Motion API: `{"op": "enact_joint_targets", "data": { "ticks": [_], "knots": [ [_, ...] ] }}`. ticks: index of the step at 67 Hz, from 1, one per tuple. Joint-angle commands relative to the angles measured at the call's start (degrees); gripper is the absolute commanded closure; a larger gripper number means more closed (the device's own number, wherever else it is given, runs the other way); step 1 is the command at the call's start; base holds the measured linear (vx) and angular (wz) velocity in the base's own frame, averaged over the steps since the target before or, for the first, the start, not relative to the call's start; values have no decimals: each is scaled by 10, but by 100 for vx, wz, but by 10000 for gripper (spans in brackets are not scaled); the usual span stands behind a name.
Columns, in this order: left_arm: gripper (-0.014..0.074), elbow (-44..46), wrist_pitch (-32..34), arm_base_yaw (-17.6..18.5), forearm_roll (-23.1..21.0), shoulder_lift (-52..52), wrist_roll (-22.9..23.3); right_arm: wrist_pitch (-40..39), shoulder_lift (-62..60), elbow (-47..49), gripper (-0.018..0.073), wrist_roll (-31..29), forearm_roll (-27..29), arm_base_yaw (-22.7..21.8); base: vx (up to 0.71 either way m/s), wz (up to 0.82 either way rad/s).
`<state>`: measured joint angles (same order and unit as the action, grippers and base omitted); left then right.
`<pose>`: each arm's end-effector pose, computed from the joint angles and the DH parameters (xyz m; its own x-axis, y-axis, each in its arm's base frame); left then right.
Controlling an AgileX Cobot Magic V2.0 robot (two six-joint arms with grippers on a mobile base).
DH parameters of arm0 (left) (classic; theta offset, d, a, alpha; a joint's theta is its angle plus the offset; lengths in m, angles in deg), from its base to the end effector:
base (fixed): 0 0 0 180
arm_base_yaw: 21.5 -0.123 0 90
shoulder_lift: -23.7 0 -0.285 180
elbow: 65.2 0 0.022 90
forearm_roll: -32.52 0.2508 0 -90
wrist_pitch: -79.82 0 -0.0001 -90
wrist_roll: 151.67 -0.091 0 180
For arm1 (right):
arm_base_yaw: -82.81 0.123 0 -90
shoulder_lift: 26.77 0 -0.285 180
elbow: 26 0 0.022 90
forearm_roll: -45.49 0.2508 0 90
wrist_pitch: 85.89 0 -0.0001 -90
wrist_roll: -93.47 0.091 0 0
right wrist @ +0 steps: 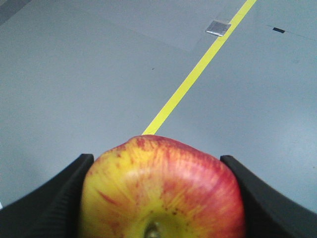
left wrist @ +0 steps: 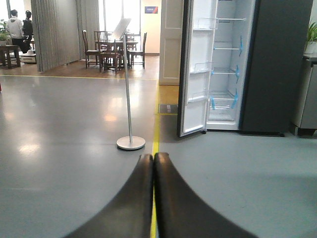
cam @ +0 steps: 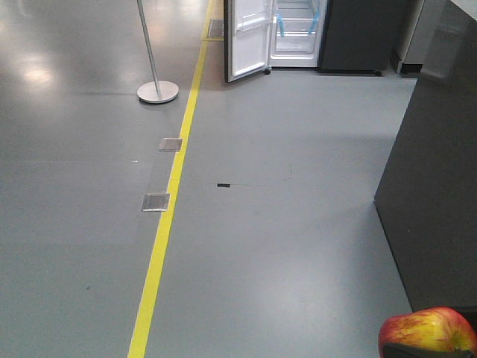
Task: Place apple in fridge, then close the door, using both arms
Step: 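Drive the base up to the open refrigerator door holding the apple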
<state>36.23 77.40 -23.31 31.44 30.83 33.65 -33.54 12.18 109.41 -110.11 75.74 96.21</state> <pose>0.0566 0.0017 0.2020 0.0360 -0.1104 -0.9932 -0.0269 0.9934 -0.1114 0.0765 0.0556 0.2966 -0.6117 -0.2110 -0.7624 -0.5456 0.8104 0.2134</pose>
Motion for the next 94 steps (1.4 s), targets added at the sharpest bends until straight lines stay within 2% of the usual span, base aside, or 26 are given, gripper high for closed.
{"op": "enact_joint_targets", "data": {
  "ticks": [1,94],
  "knots": [
    [603,10,42,0,-2,-3,4,-31,2,16,473,-3,18,0,21,-9],
    [603,10,42,0,-2,-3,4,-31,2,16,473,-3,18,0,24,-4]
  ]
}}
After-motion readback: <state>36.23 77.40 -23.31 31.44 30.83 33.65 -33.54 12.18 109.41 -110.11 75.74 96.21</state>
